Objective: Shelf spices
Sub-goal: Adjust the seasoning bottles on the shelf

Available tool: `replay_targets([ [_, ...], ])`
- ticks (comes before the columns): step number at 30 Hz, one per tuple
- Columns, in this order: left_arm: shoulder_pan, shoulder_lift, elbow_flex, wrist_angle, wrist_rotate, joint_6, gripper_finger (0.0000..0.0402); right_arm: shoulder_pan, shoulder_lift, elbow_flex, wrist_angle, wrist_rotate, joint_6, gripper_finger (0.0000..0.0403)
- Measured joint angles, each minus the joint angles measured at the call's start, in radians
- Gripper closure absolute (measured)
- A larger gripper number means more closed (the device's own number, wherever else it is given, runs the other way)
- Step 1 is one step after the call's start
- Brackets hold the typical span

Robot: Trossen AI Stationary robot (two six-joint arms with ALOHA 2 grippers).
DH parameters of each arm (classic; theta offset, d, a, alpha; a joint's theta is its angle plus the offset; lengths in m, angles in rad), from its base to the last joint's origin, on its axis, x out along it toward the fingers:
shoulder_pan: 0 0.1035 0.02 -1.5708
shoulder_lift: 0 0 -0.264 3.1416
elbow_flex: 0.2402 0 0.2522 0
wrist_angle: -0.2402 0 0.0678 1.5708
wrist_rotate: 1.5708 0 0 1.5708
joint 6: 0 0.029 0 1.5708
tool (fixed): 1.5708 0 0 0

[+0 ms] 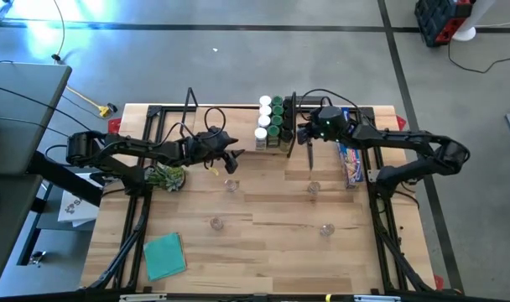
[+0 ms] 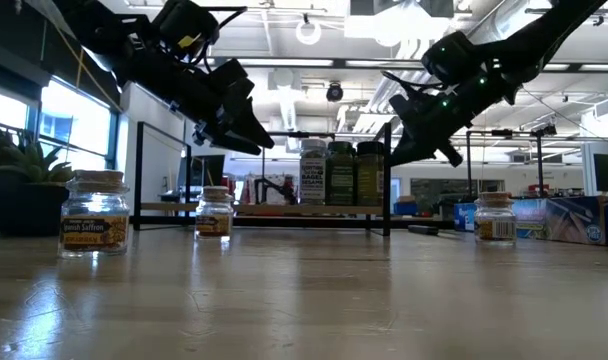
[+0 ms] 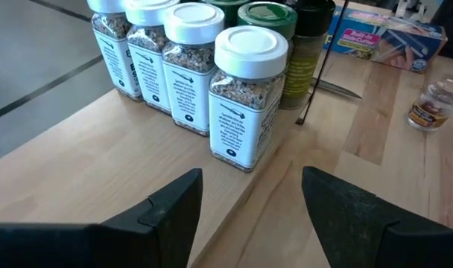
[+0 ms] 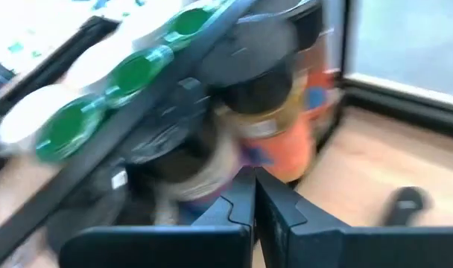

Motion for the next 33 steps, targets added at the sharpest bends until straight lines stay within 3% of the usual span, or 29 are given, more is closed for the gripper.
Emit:
replay_targets([
  [4,0.0,0.0,0.0,0.001,0.0,0.0,0.0177,-0.014,-0.007,0.0,-0.013,0.117,0.024,0.0403],
  [7,0.0,0.0,0.0,0.003,0.0,0.0,0.0177,-0.04,0.011,0.0,0.017,0.147,0.042,0.0403],
  [16,0.0,0.0,0.0,0.006,0.0,-0.002,0.0177,-0.058,0.128,0.0,0.238,0.038,0.062,0.0403],
  [24,0.0,0.0,0.0,0.005,-0.001,-0.009,0.0177,-0.058,0.137,0.0,0.233,0.031,0.064,0.0403],
  [29,0.0,0.0,0.0,0.001,-0.001,-0.009,0.0177,-0.061,0.137,-0.005,0.217,0.082,0.101,0.0403],
  [33,0.0,0.0,0.0,-0.003,-0.001,-0.008,0.0177,-0.1,0.136,-0.046,0.263,-0.001,0.088,0.0403],
])
